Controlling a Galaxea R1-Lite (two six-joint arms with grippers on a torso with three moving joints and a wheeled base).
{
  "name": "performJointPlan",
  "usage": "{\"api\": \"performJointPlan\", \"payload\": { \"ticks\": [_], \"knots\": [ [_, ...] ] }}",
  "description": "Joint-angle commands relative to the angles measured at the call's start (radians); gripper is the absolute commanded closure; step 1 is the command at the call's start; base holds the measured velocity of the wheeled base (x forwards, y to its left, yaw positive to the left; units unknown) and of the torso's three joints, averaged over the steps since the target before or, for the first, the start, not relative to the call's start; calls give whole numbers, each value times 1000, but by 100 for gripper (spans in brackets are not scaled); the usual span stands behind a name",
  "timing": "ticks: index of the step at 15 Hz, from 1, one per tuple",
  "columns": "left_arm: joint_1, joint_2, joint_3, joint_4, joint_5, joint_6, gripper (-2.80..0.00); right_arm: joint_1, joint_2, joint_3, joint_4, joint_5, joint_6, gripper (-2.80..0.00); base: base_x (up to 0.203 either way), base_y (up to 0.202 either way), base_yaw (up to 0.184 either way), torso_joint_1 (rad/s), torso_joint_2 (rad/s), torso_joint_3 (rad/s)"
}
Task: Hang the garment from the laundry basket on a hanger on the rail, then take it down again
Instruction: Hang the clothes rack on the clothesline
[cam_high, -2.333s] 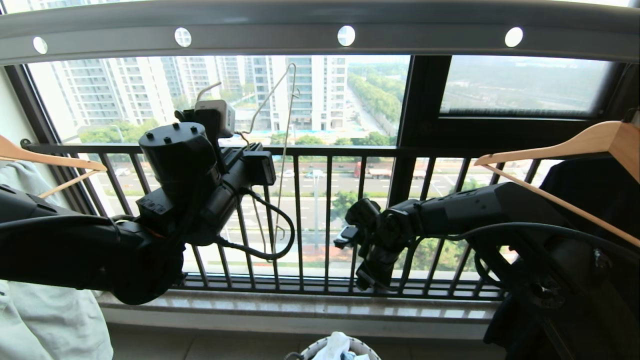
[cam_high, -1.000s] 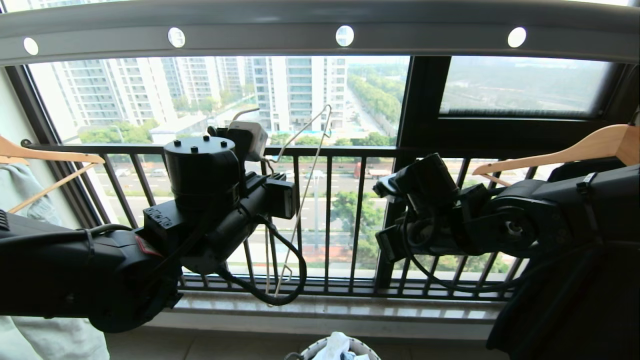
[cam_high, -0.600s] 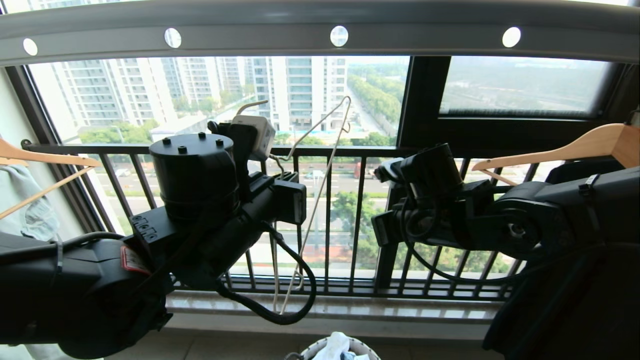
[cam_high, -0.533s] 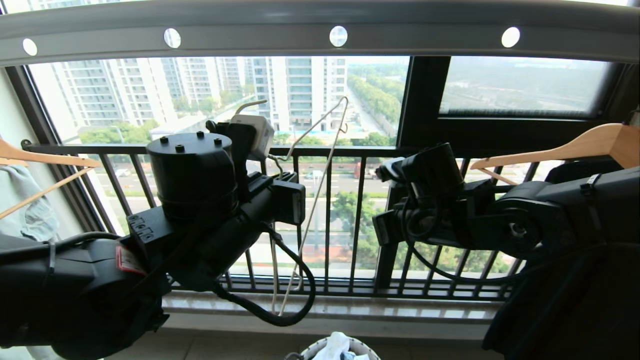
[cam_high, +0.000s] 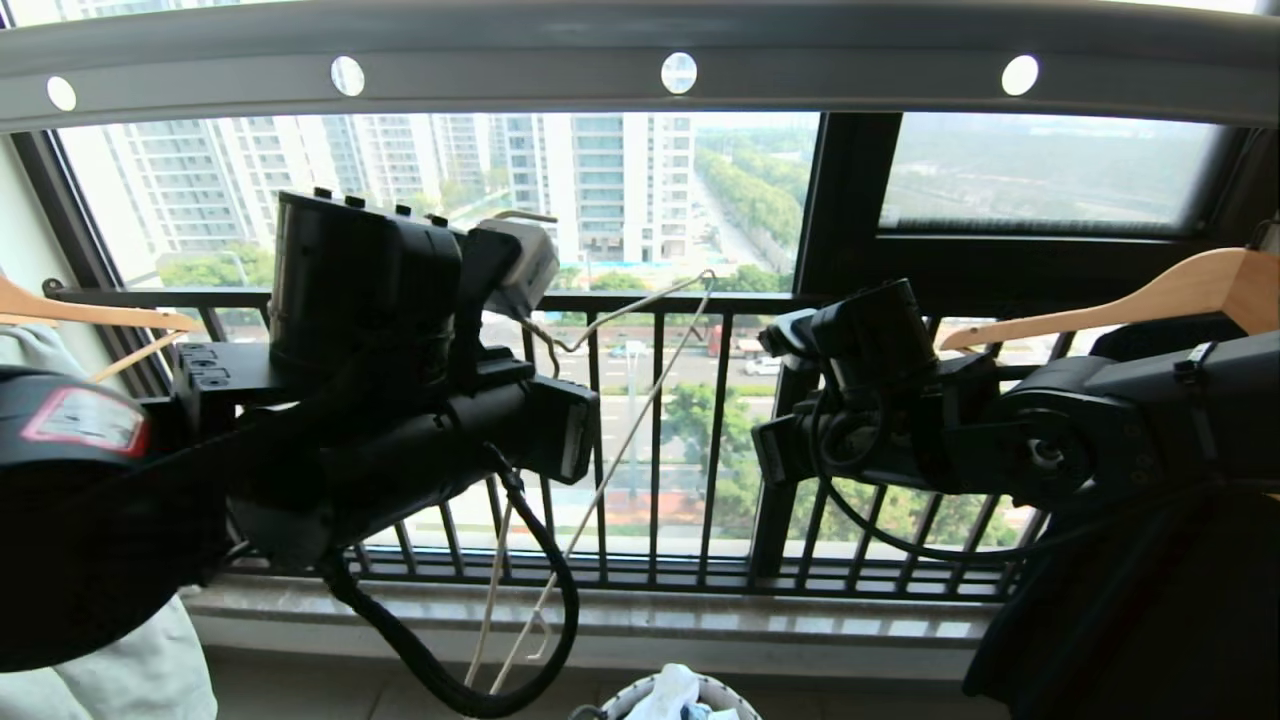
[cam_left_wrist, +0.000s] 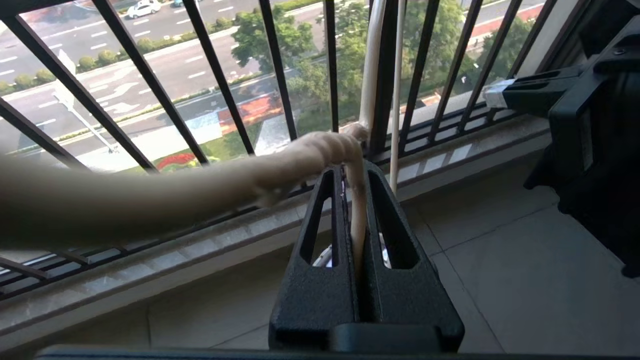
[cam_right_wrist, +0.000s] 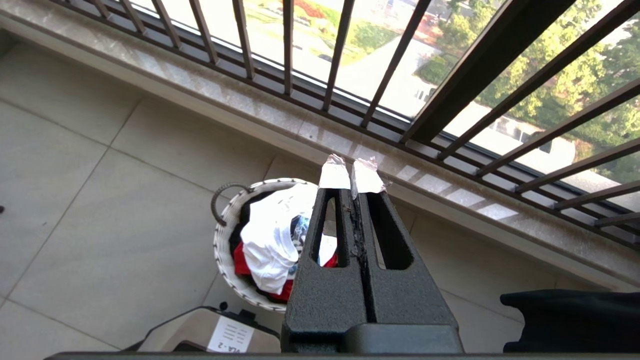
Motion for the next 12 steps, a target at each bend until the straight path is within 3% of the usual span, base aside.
{"api": "performJointPlan", "payload": {
  "ticks": [1, 4, 6, 9, 12],
  "knots": [
    [-6, -50, -146, 243, -79, -2, 0, -3, 3, 2, 0, -2, 0, 0, 0, 0, 0, 0, 0, 0],
    [-19, -65, -324, 466, -204, -2, 0, -9, 5, 2, 0, -3, -1, 0, 0, 0, 0, 0, 0, 0],
    [-42, -63, -399, 563, -247, -1, 0, -17, 5, 2, 0, -3, -3, 0, 0, 0, 0, 0, 0, 0],
    [-61, -58, -410, 570, -302, 17, 0, -23, 5, 3, 0, -3, -3, 0, 0, 0, 0, 0, 0, 0],
    [-59, -62, -436, 582, -413, 53, 0, -29, 3, 2, 0, -3, -6, 0, 0, 0, 0, 0, 0, 0]
  ]
}}
